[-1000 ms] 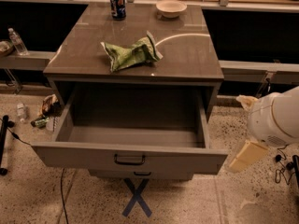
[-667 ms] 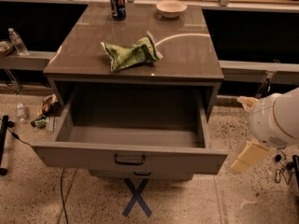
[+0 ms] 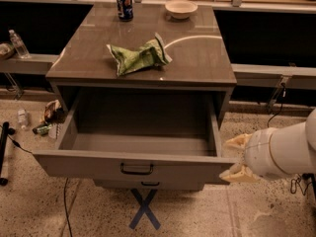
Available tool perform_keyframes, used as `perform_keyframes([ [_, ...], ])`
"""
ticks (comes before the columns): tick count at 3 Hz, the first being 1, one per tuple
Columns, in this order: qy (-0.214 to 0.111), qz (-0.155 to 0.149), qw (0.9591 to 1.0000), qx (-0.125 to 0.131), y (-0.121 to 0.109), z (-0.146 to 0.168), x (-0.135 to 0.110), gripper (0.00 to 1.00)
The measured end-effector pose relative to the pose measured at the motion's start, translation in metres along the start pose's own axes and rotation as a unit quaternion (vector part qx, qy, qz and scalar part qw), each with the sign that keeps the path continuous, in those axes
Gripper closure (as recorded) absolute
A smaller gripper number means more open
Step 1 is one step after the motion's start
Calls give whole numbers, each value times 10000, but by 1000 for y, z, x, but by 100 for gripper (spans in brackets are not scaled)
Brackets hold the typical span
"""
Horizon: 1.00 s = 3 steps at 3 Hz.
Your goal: Close top drawer
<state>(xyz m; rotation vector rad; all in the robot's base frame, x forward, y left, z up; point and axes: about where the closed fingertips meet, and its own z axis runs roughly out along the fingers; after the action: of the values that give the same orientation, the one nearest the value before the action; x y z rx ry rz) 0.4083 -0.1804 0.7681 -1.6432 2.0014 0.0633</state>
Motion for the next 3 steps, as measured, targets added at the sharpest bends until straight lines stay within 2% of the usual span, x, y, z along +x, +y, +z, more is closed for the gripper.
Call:
perform_keyframes([
  [1,-188,-115,9997,-120,21,31,-1,77],
  [2,-244,-155,9995,-162,34,49,-1,99],
  [3,-325,-148,9992,-159,45,79,-4,100],
])
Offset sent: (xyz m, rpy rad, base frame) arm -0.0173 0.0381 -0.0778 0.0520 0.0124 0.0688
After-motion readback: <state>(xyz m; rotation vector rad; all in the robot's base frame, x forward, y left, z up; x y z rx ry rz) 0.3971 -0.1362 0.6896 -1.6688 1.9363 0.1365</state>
